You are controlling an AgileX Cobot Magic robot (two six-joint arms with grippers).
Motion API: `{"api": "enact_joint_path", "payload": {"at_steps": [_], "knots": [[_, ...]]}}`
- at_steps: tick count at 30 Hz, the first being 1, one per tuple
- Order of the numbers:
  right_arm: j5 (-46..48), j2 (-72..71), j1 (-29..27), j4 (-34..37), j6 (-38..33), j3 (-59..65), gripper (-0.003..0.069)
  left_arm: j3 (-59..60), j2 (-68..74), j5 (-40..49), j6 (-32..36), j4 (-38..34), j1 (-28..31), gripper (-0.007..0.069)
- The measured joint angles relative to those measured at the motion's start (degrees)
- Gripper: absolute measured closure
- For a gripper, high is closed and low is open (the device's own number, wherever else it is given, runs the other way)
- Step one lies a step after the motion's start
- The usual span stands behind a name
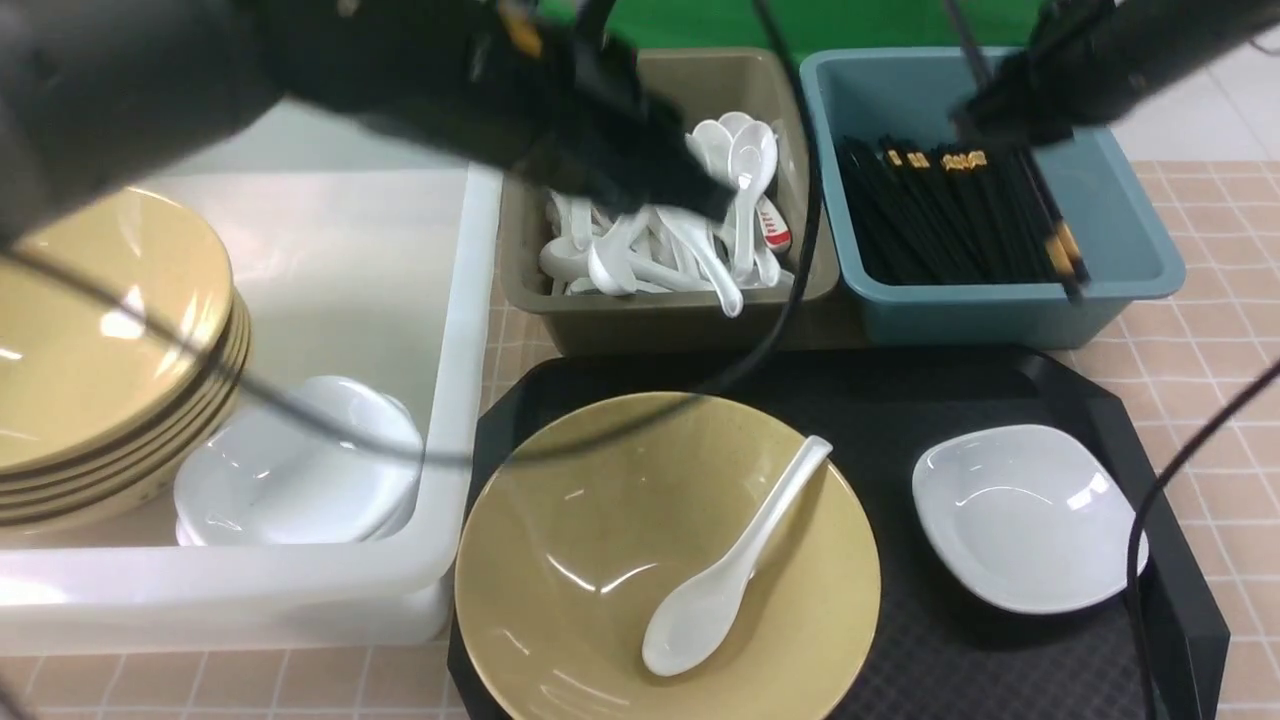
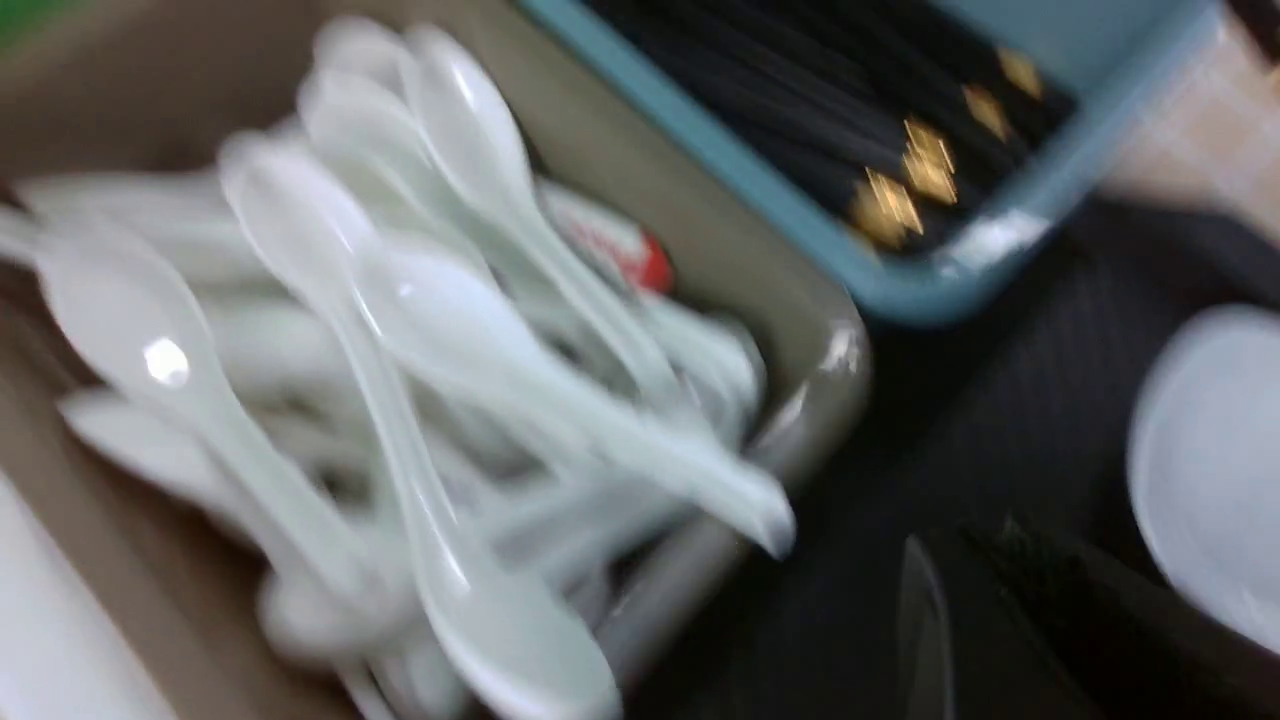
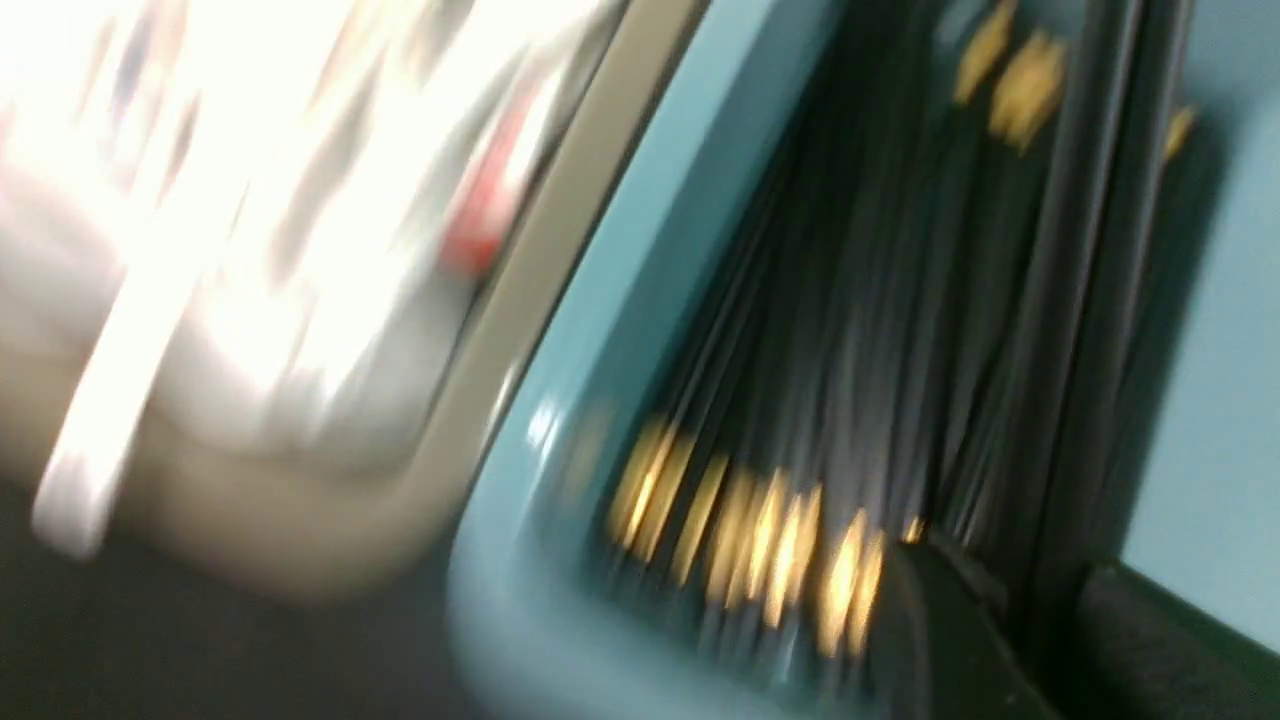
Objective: On brown table put chopsticks spoon bowls plates into blue grey white boxes.
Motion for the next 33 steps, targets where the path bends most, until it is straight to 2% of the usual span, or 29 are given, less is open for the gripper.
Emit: {"api": "enact_joint_path", "payload": {"at_steps": [5, 10, 16, 18, 19, 22, 27, 33], "knots": [[-6.17, 9.71, -2.77, 0.00, 5.56, -9.27, 0.0498, -4.68, 2.36, -2.20, 0.00, 0.16, 0.48, 0.0622], [-5.14, 18.01, -4.72, 0.00, 6.39, -15.65, 0.0487, -5.13, 2.26, -0.68, 0.00, 0.78, 0.48, 0.0622], [6.54, 21.59, -5.42, -0.06, 6.85, -20.94, 0.0295, -5.13, 0.92, 9.23, 0.00, 5.14, 0.48, 0.0622], [13.30, 20.94, -4.87, -0.06, 3.38, -23.96, 0.0218, -5.13, -0.81, 14.28, -0.13, 7.10, 0.48, 0.0622], [13.30, 20.86, -4.87, -0.06, 2.99, -24.21, 0.0213, -5.13, -1.20, 15.12, -0.21, 7.40, 0.48, 0.0622], [24.79, 17.90, -2.24, -0.25, -5.60, -28.28, 0.0165, -2.15, -6.36, 20.00, -0.85, 10.22, 0.64, 0.0622], [26.58, 11.08, 2.22, 0.19, -9.11, -26.11, 0.0158, 6.04, -14.38, 21.23, -1.48, 10.88, 2.09, 0.0622], [27.14, -3.84, 14.13, 2.42, -18.71, -9.86, 0.0158, 26.21, -31.91, 21.53, -3.91, 11.07, 5.45, 0.0622]]}}
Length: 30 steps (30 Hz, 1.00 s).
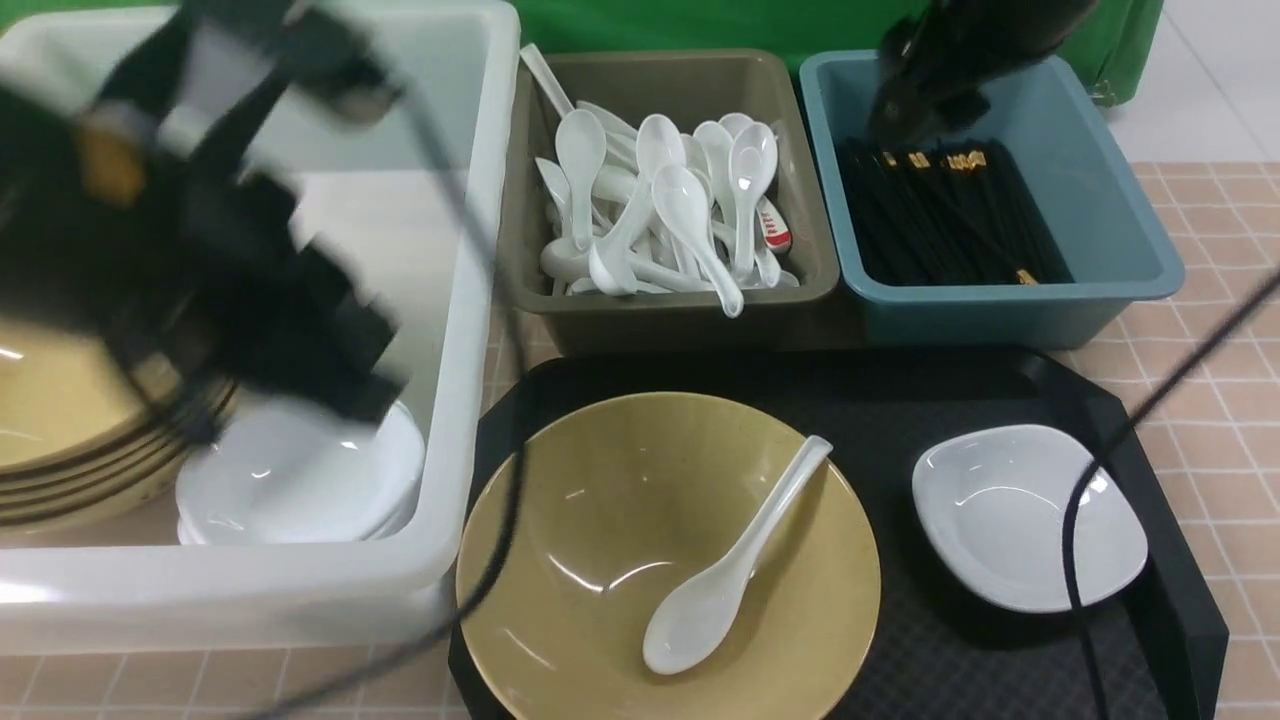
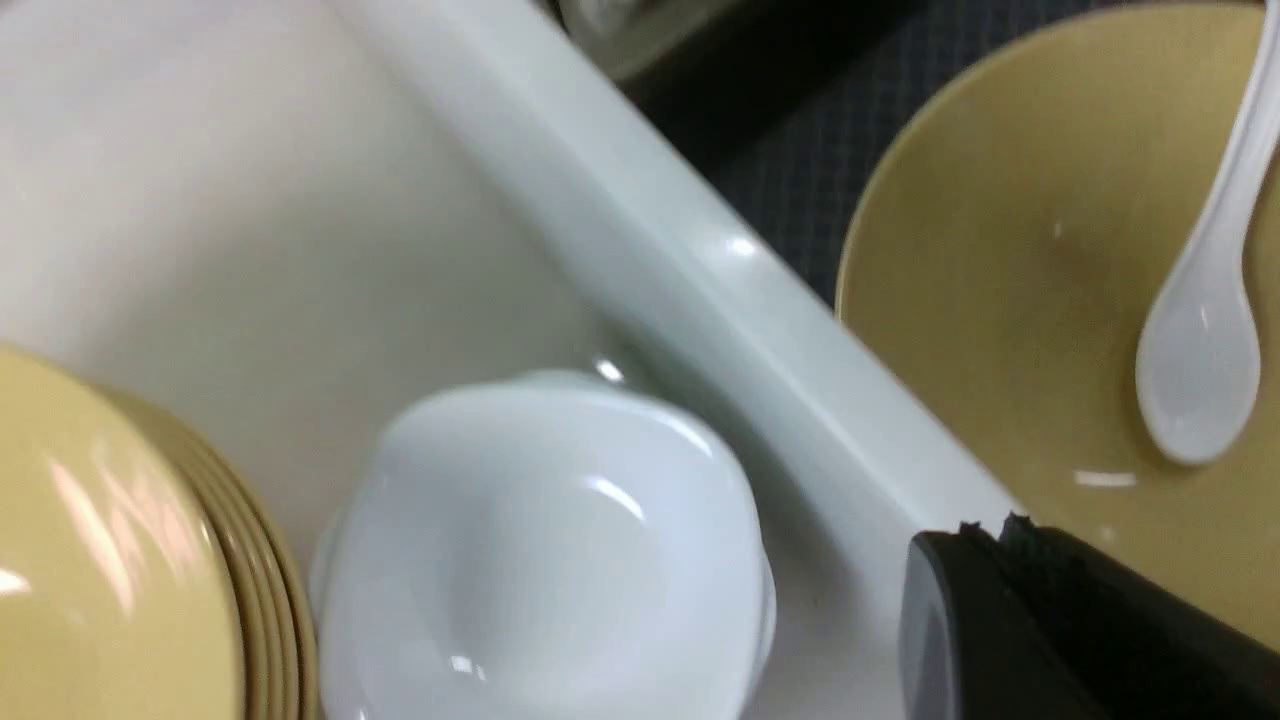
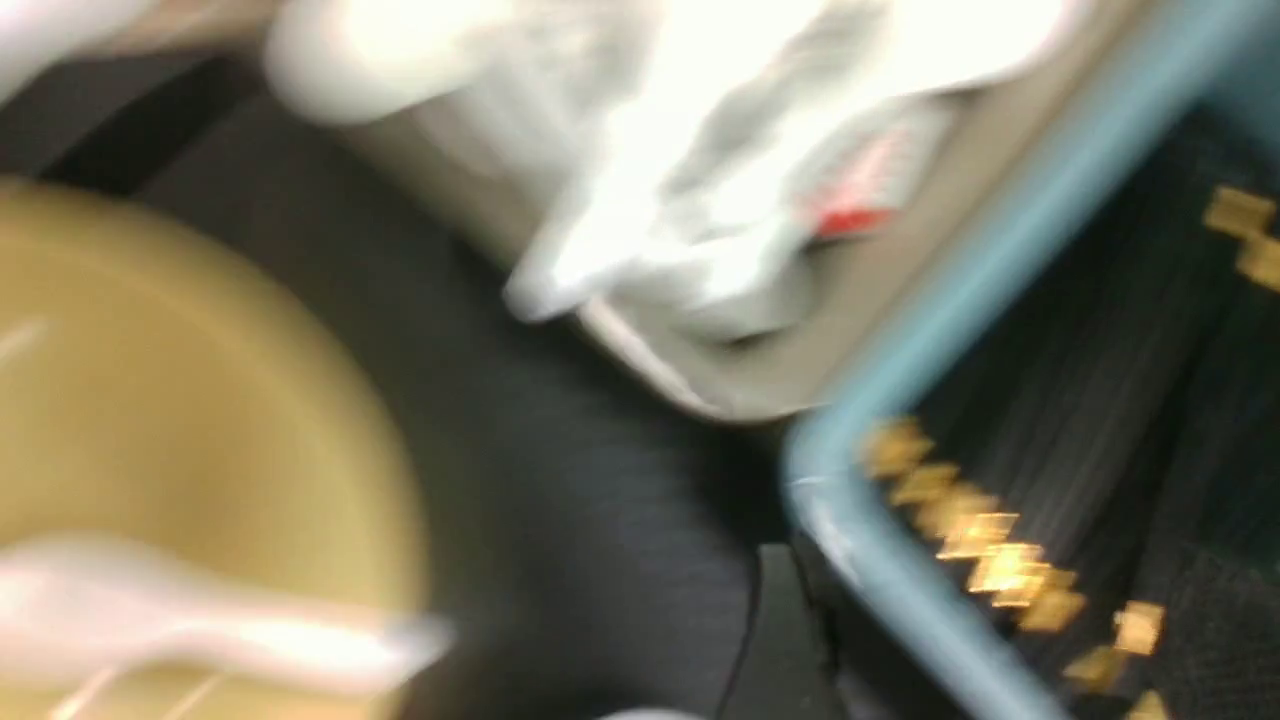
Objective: On brown table put chopsticks spoon bowls plates into blue grey white boxes.
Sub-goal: 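Reach down and grasp the white spoon resting in the bowl with the right gripper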
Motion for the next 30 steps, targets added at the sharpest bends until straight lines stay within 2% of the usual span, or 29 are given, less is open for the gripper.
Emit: {"api": "enact_joint_path", "payload": {"at_steps": [4, 8, 13, 15, 20, 24, 27, 30], "knots": [[0.19, -3.86, 6.76, 0.54, -6.27, 9.65, 0.0158, 7.74, -6.84, -1.12, 0.00, -0.44, -0.01, 0.0622], [0.11, -4.08, 11.99, 0.58, -16.20, 17.38, 0.0158, 12.35, -11.32, -2.40, 0.00, -1.80, -0.01, 0.0622], [-1.19, -0.85, 15.65, 0.52, -36.75, 22.71, 0.0158, 15.51, -14.62, -3.58, 0.00, -3.62, -0.01, 0.0622], [-3.56, 0.95, 15.73, 0.27, -40.99, 22.98, 0.0158, 15.67, -14.72, -3.58, 0.00, -4.32, -0.01, 0.0622], [-9.75, 5.40, 15.76, -0.12, -47.59, 22.98, 0.0160, 15.86, -14.72, -3.15, 0.48, -5.35, -0.01, 0.0622], [-10.76, 8.08, 15.81, -0.31, -51.79, 22.98, 0.0174, 15.96, -14.72, -2.92, 1.67, -5.53, -0.01, 0.0622], [-10.76, 9.34, 15.82, -1.72, -53.95, 22.98, 0.0211, 15.96, -14.72, -2.87, 1.89, -5.88, -0.01, 0.0622], [-10.99, 9.86, 15.82, -2.79, -54.32, 22.98, 0.0303, 15.96, -14.72, -2.85, 1.93, -5.98, -0.01, 0.0622]]}}
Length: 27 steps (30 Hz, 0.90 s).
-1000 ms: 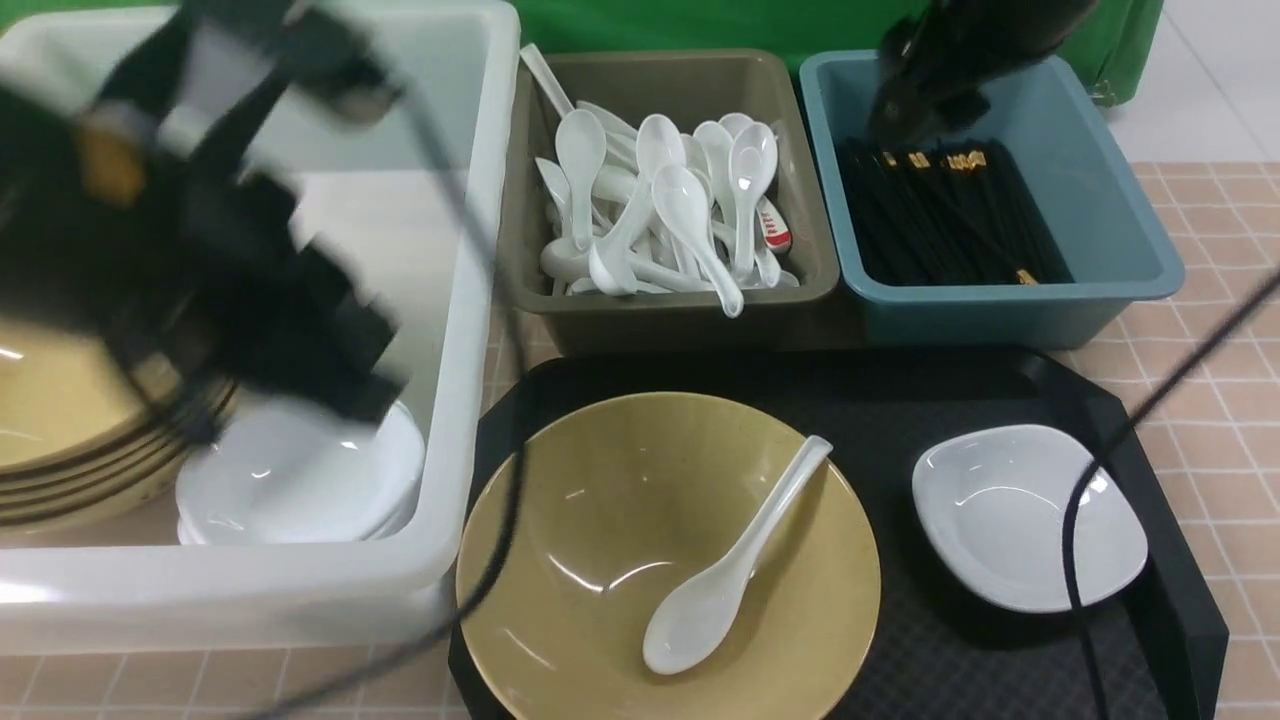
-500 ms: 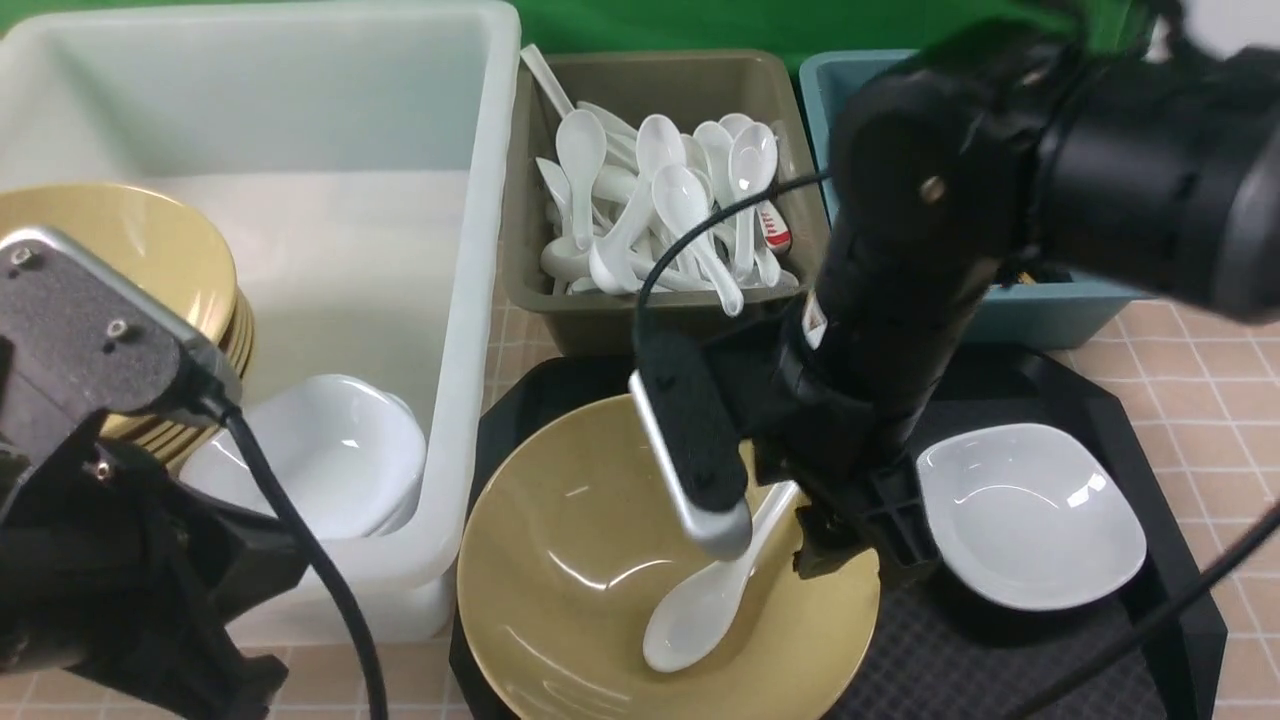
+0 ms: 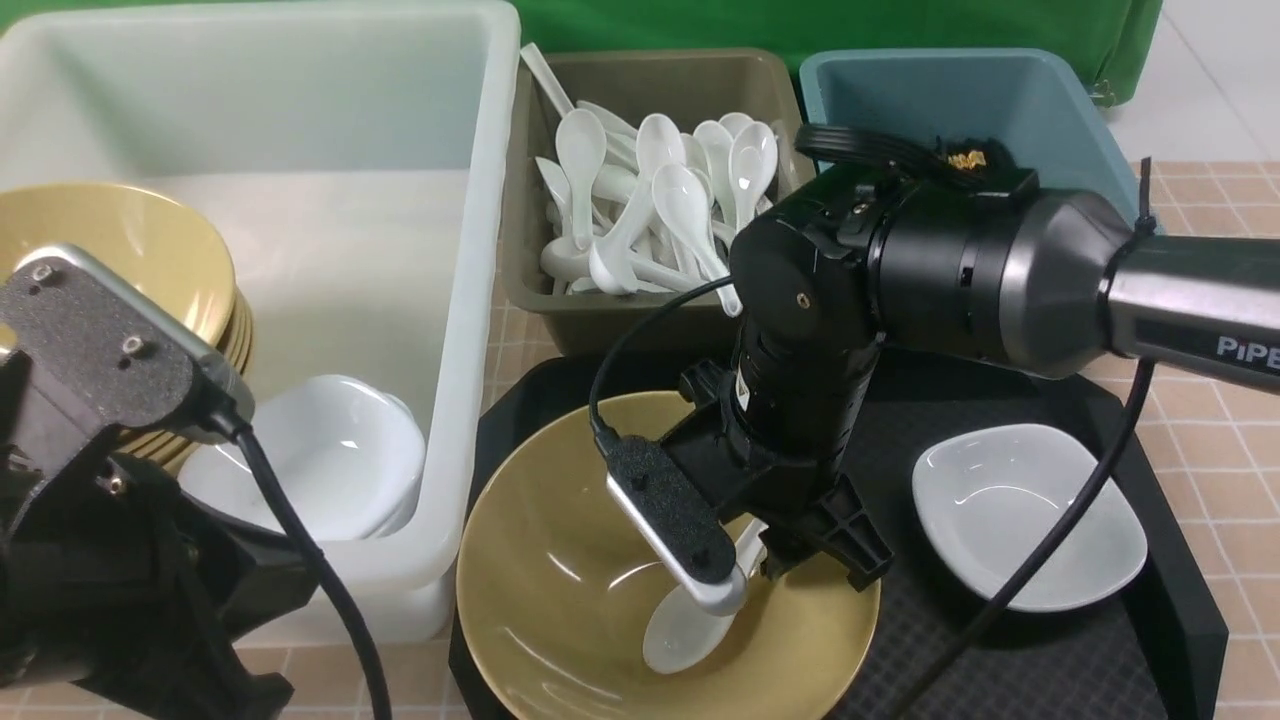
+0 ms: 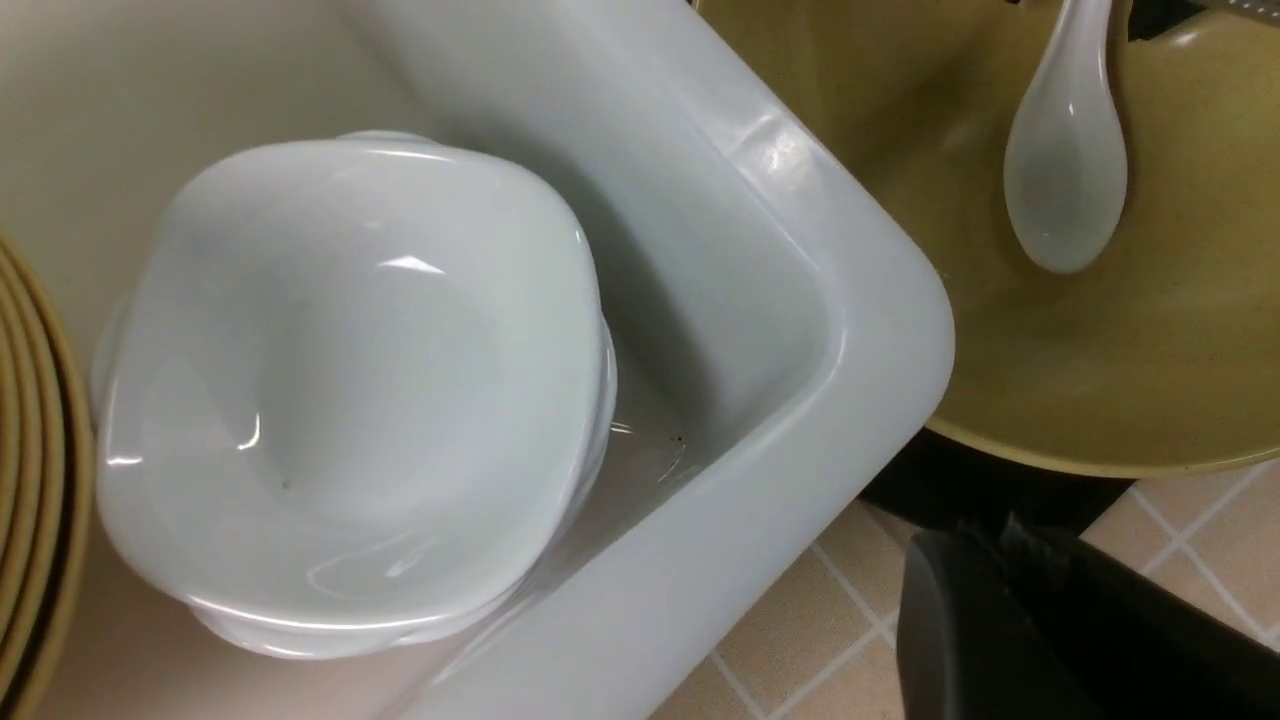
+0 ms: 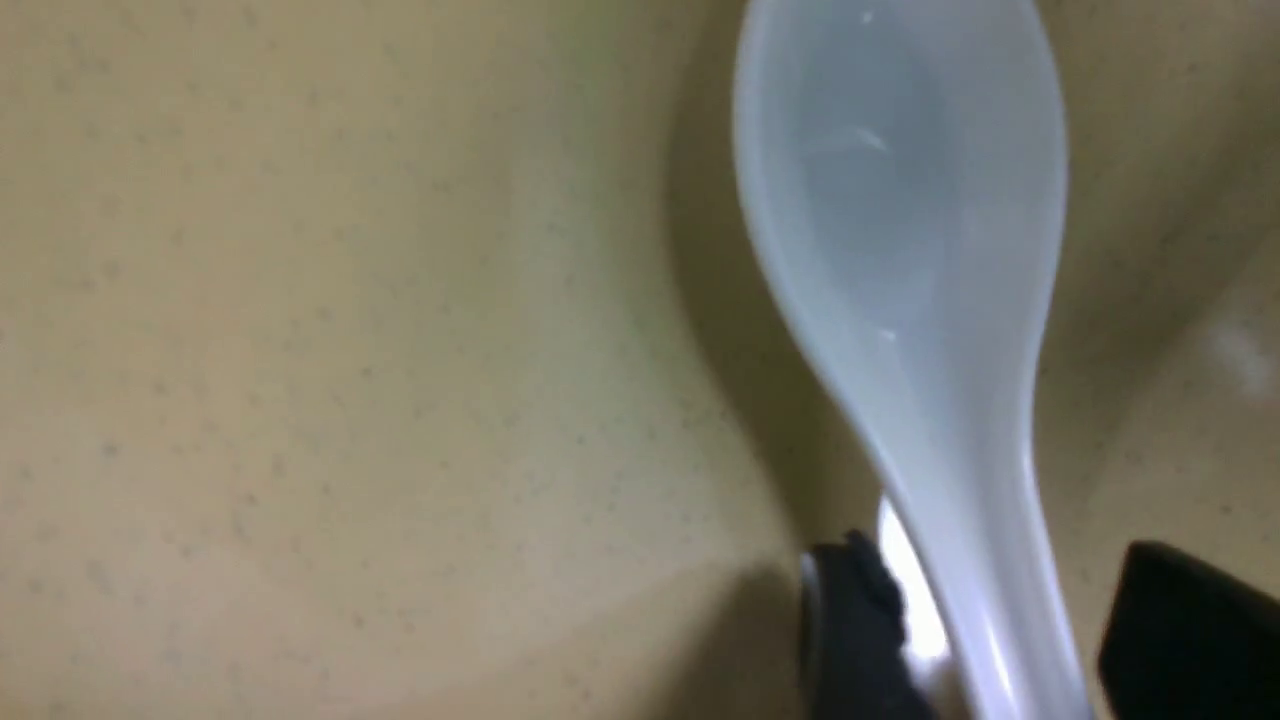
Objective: On brown table put chopsticks spoon bowls plates into blue grey white boxes.
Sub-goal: 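Reach down and grasp the white spoon resting in the bowl with the right gripper, then place the white spoon into the bin of spoons with the right gripper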
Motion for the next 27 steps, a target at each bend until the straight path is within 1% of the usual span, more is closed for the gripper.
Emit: {"api": "enact_joint_path", "payload": {"at_steps": [4, 8, 10, 11, 12, 14, 15, 16, 17, 19, 21, 22, 23, 24, 27], "knots": [[-0.89, 0.12, 0.00, -0.87, 0.38, 0.00, 0.0489, 0.00, 0.00, -0.85, 0.05, -0.07, 0.00, 0.0622], [-0.23, 0.17, 0.00, -1.30, 2.87, -1.16, 0.0483, 0.00, 0.00, -2.90, 0.05, -0.08, 0.00, 0.0622], [1.90, 0.04, 0.00, -1.71, 6.88, -5.12, 0.0483, -0.21, 0.15, -5.71, -1.47, -0.03, 0.00, 0.0622], [1.90, 0.04, 0.00, -1.71, 6.88, -5.12, 0.0483, -0.29, 0.20, -5.86, -1.71, 0.04, 0.00, 0.0622], [2.93, -0.34, -0.45, -2.35, 9.99, -7.69, 0.0483, -1.29, 0.81, -6.97, -3.50, 0.97, 0.00, 0.0622], [3.40, -0.64, -1.22, -3.26, 12.61, -10.98, 0.0483, -2.94, 2.05, -8.09, -5.77, 2.78, 0.00, 0.0622], [3.54, -1.09, -2.74, -4.25, 15.29, -14.04, 0.0483, -5.86, 4.57, -9.12, -8.95, 5.89, 0.00, 0.0622], [3.28, -1.21, -3.94, -4.52, 17.28, -16.72, 0.0483, -7.37, 6.08, -9.56, -10.37, 7.50, 0.00, 0.0622], [1.91, -1.27, -5.50, -4.66, 19.29, -19.07, 0.0483, -9.79, 8.78, -10.00, -12.29, 9.49, 0.00, 0.0622], [-0.83, -1.27, -7.30, -4.98, 22.95, -21.16, 0.0483, -12.90, 12.37, -10.39, -13.91, 11.47, 0.00, 0.0622], [-6.69, -0.76, -9.77, -5.35, 30.65, -23.17, 0.0483, -18.01, 18.74, -10.92, -15.05, 13.12, 0.15, 0.0622], [-7.25, -0.76, -9.98, -5.43, 31.48, -23.17, 0.0483, -18.50, 19.89, -10.93, -15.05, 13.12, 0.26, 0.0622], [-12.41, 0.02, -11.41, -5.62, 39.42, -23.80, 0.0483, -22.87, 24.39, -10.93, -14.86, 12.84, 1.12, 0.0622], [-15.01, 0.38, -12.02, -5.62, 42.33, -24.00, 0.0483, -24.82, 26.53, -10.98, -14.46, 12.34, 1.75, 0.0622], [-23.86, 3.06, -13.79, -5.67, 56.32, -24.02, 0.0483, -30.98, 32.83, -10.67, -10.84, 9.00, 4.59, 0.0622]]}}
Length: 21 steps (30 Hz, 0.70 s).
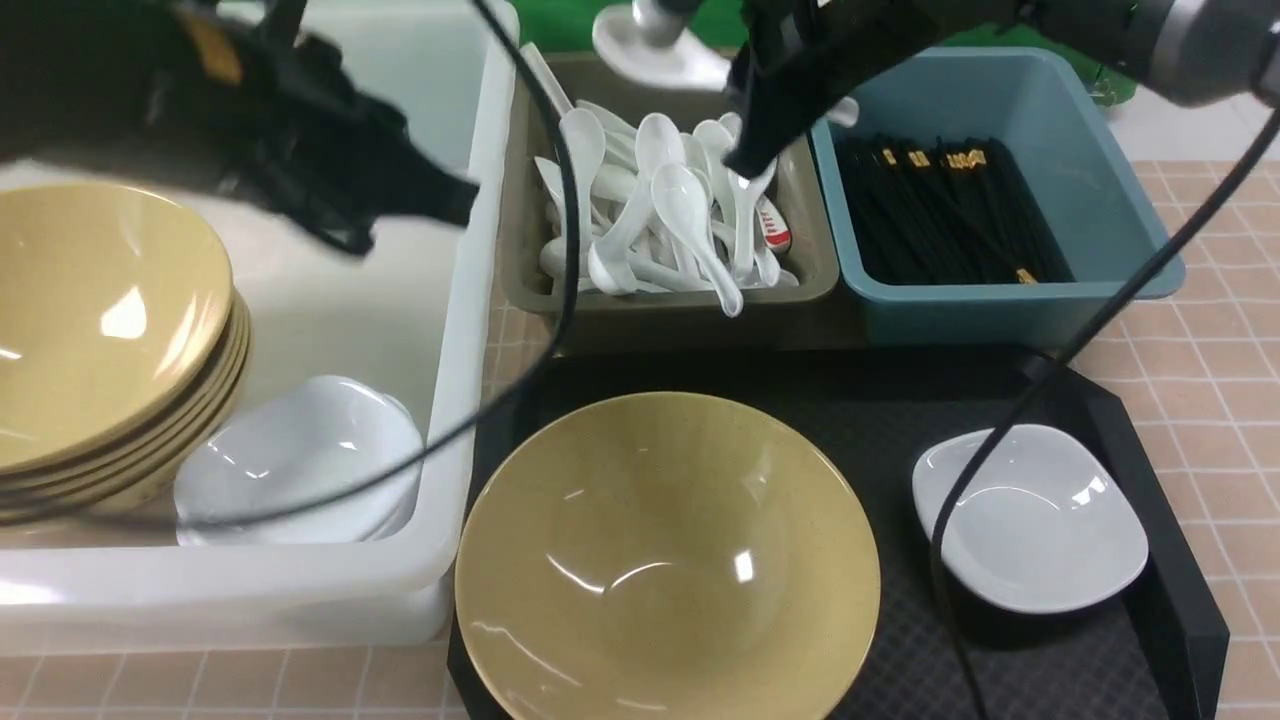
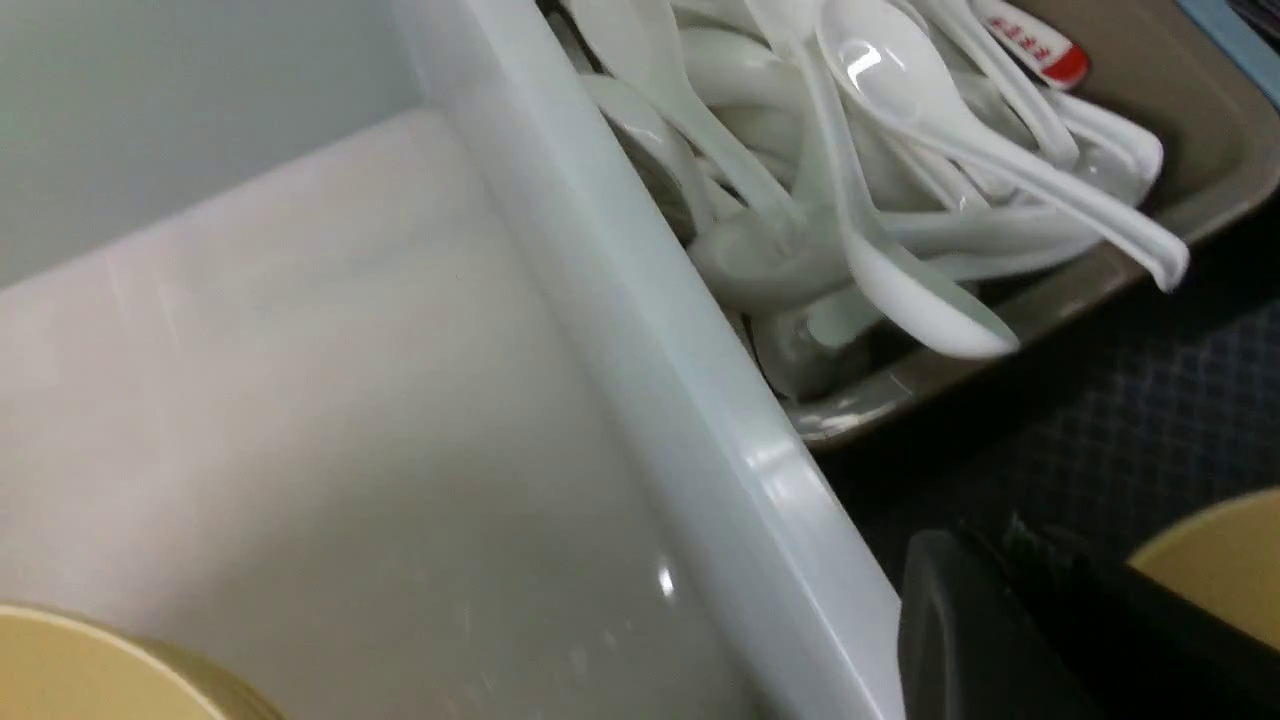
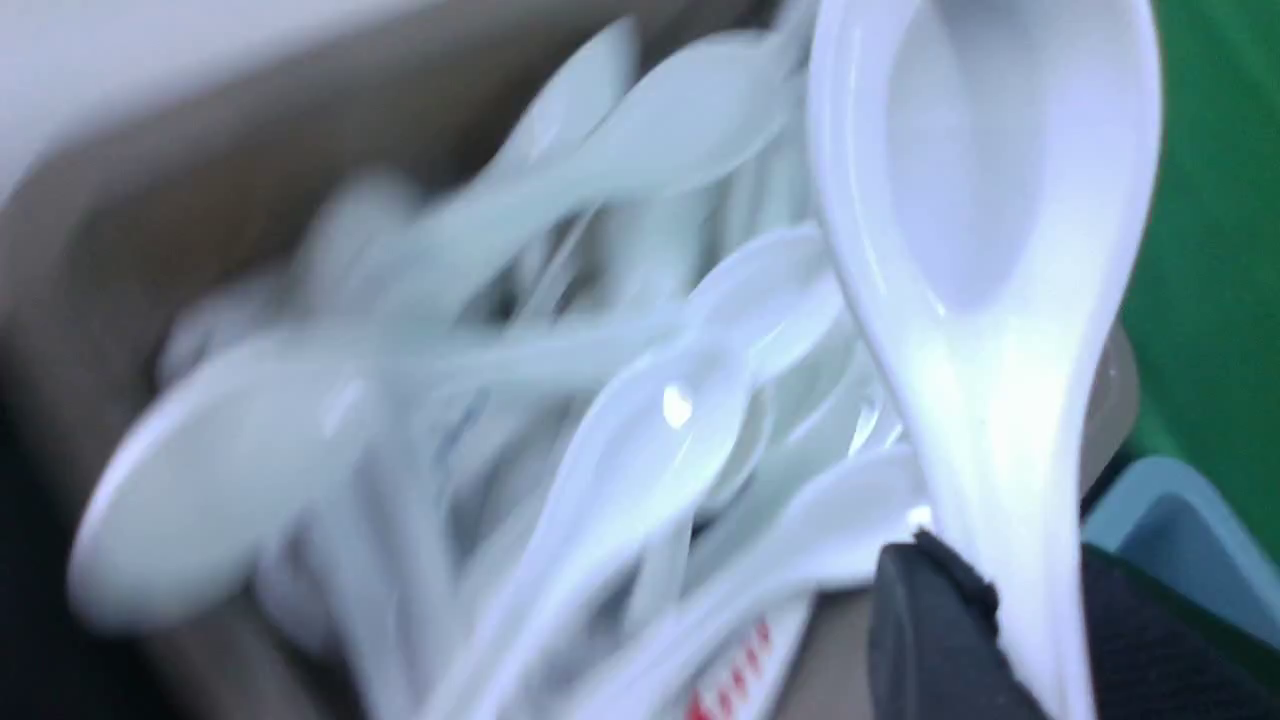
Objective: On brown table put chopsticks spoon bowls plates into blue grey white boxes.
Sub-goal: 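Place the white spoon into the bin of spoons with the right gripper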
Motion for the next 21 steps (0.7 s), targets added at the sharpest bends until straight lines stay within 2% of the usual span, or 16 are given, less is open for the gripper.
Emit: {"api": "enact_joint_path", "payload": {"at_steps": [2, 3, 8, 10, 12, 13, 15, 16, 17, 18, 21], "knots": [[-6.22, 2.78, -1.13, 0.00, 8.99, 0.00, 0.0483, -4.47, 4.50, 1.30, 3.78, -4.16, 2.56, 0.0622], [-8.32, 4.15, -1.58, 0.00, 11.05, 0.00, 0.0483, -5.74, 5.91, 1.99, 5.81, -5.82, 3.34, 0.0622], [-13.30, 8.75, -2.76, 0.12, 16.49, 0.00, 0.0458, -7.44, 9.27, 4.41, 11.83, -10.65, 4.07, 0.0622], [-13.79, 9.49, -3.18, 0.23, 19.59, 0.00, 0.0362, -7.61, 10.56, 6.04, 15.08, -13.64, 3.97, 0.0622], [-13.32, 8.99, -3.23, 0.23, 20.69, 0.00, 0.0237, -7.68, 11.25, 6.92, 17.52, -16.01, 3.97, 0.0619], [-12.69, 8.59, -3.23, 0.28, 20.79, 0.00, 0.0203, -7.72, 11.42, 7.22, 18.67, -16.88, 3.89, 0.0617], [-8.23, 6.82, -3.17, 0.53, 20.76, 0.00, 0.0094, -7.72, 11.78, 7.96, 20.74, -18.67, 3.38, 0.0610], [-7.68, 6.62, -3.17, 0.56, 20.76, 0.00, 0.0086, -7.72, 11.78, 8.04, 20.74, -18.78, 3.38, 0.0609], [-2.35, 4.30, -3.06, 0.85, 19.74, 0.00, 0.0039, -7.72, 12.13, 9.06, 22.29, -19.61, 1.87, 0.0578], [0.83, 2.84, -3.06, 0.88, 18.49, 0.00, 0.0022, -7.72, 12.36, 9.73, 22.81, -19.71, 0.77, 0.0556], [6.98, -0.34, -3.06, 0.88, 15.91, 0.00, 0.0012, -7.72, 13.02, 10.84, 23.43, -19.75, -1.63, 0.0500]]}}
